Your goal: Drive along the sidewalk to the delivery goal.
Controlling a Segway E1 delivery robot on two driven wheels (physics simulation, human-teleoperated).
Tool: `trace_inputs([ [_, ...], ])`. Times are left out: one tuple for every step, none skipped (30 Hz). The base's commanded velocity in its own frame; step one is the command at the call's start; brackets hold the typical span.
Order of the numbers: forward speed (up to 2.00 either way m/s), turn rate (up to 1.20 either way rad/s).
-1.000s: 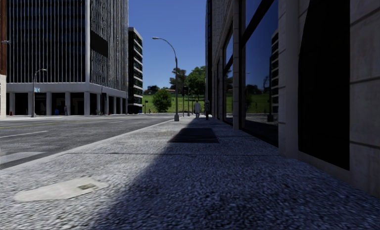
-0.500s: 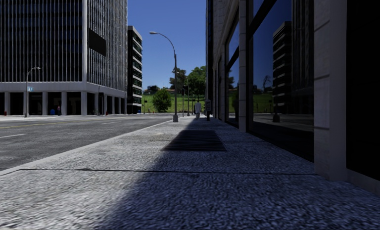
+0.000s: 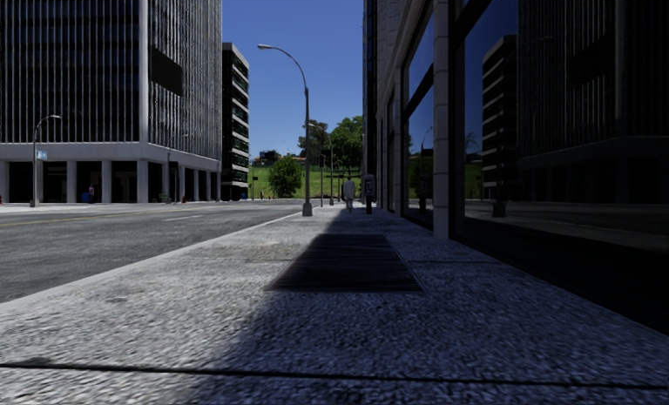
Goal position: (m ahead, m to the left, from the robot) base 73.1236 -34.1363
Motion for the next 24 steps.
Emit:
trace_inputs([
  [2.0, 0.0],
  [2.0, 0.0],
  [2.0, 0.0],
  [2.0, 0.0],
  [2.0, 0.0],
  [2.0, 0.0],
  [2.0, 0.0],
  [2.0, 0.0],
  [2.0, 0.0],
  [2.0, 0.0],
  [2.0, 0.0],
  [2.0, 0.0],
  [2.0, 0.0],
  [2.0, 0.0],
  [2.0, 0.0],
  [2.0, -0.06],
  [2.0, -0.12],
  [2.0, -0.16],
  [2.0, -0.16],
  [2.0, -0.17],
  [2.0, -0.17],
  [2.0, -0.17],
  [2.0, -0.19],
  [2.0, -0.22],
])
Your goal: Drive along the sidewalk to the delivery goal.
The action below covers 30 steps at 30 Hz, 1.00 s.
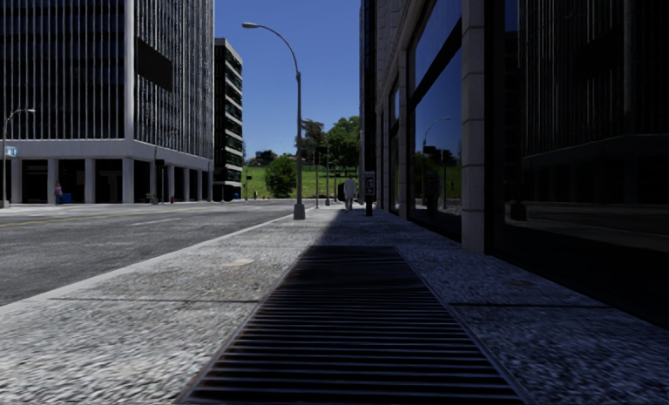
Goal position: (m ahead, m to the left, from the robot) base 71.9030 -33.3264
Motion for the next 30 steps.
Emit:
trace_inputs([
  [2.0, -0.22],
  [2.0, -0.23],
  [2.0, -0.23],
  [2.0, -0.23],
  [2.0, -0.23],
  [2.0, -0.18],
  [2.0, -0.18],
  [2.0, -0.01],
  [2.0, 0.0],
  [2.0, 0.0],
  [2.0, 0.0],
  [2.0, 0.0],
  [2.0, 0.0],
  [2.0, 0.0],
  [2.0, 0.0],
  [2.0, 0.0],
  [2.0, 0.0],
  [2.0, 0.0],
  [2.0, 0.0],
  [2.0, 0.0],
  [2.0, 0.0],
  [2.0, 0.0],
  [2.0, 0.0],
  [2.0, 0.0],
  [2.0, 0.0],
  [2.0, 0.0],
  [2.0, 0.0],
  [2.0, 0.0],
  [2.0, 0.0],
  [2.0, 0.0],
])
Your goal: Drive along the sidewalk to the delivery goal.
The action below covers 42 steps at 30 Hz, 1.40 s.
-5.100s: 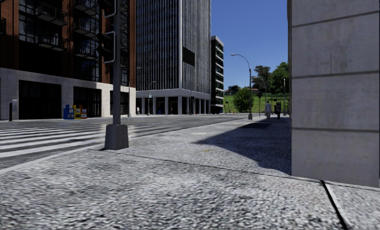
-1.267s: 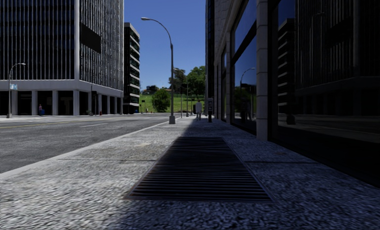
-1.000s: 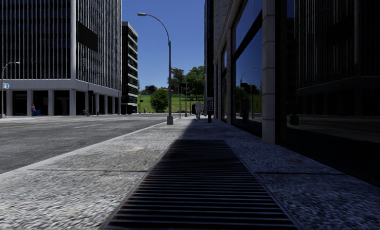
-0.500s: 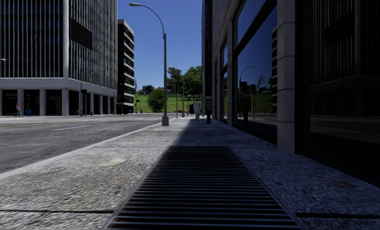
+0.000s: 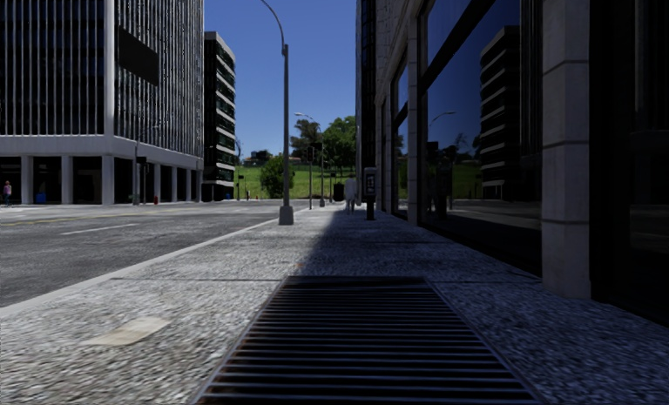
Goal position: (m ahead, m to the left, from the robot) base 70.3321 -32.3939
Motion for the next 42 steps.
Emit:
trace_inputs([
  [2.0, 0.0],
  [2.0, 0.0],
  [2.0, 0.0],
  [2.0, 0.0],
  [2.0, 0.0],
  [2.0, 0.0],
  [2.0, 0.0],
  [2.0, 0.0],
  [2.0, 0.0],
  [2.0, 0.0],
  [2.0, 0.0],
  [2.0, 0.0],
  [2.0, 0.0],
  [2.0, 0.0],
  [2.0, 0.0],
  [2.0, 0.0],
  [2.0, 0.0],
  [2.0, 0.0],
  [2.0, 0.0],
  [2.0, 0.0],
  [2.0, 0.0],
  [2.0, 0.0],
  [2.0, 0.0],
  [2.0, 0.0],
  [2.0, 0.0],
  [2.0, 0.0],
  [2.0, 0.0],
  [2.0, 0.0],
  [2.0, 0.0],
  [2.0, 0.0],
  [2.0, 0.0],
  [2.0, 0.0],
  [2.0, 0.0],
  [2.0, 0.0],
  [2.0, 0.0],
  [2.0, 0.0],
  [2.0, 0.0],
  [2.0, 0.0],
  [2.0, 0.0],
  [2.0, 0.0],
  [2.0, 0.0],
  [2.0, 0.0],
])
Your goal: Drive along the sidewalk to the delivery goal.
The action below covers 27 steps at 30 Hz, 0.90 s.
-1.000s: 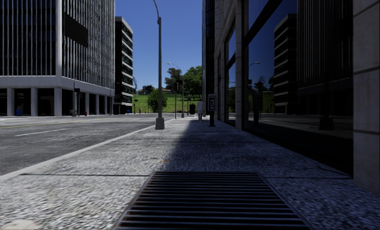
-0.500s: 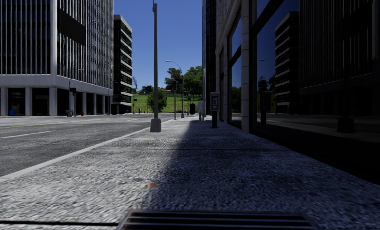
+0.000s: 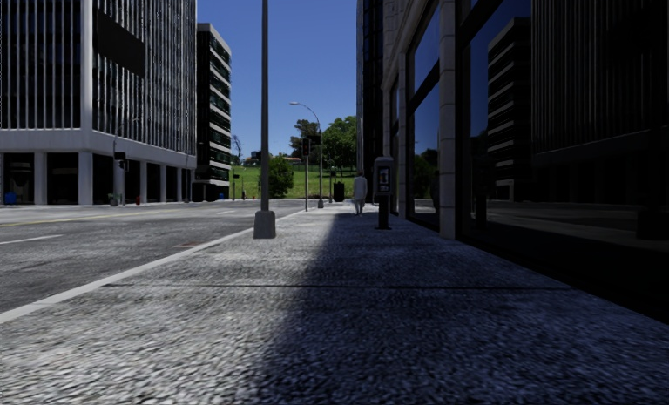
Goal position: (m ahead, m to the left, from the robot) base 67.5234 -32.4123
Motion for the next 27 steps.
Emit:
trace_inputs([
  [2.0, 0.0],
  [2.0, 0.0],
  [2.0, 0.0],
  [2.0, 0.0],
  [2.0, 0.0],
  [2.0, 0.0],
  [2.0, 0.0],
  [2.0, 0.0],
  [2.0, 0.0],
  [2.0, 0.0],
  [2.0, 0.0],
  [2.0, 0.0],
  [2.0, 0.0],
  [2.0, 0.0],
  [2.0, 0.0],
  [2.0, 0.0],
  [2.0, 0.0],
  [2.0, 0.0],
  [2.0, 0.0],
  [2.0, 0.0],
  [2.0, 0.0],
  [2.0, -0.01],
  [2.0, -0.02],
  [2.0, -0.03],
  [2.0, -0.08],
  [2.0, -0.08],
  [2.0, -0.1],
])
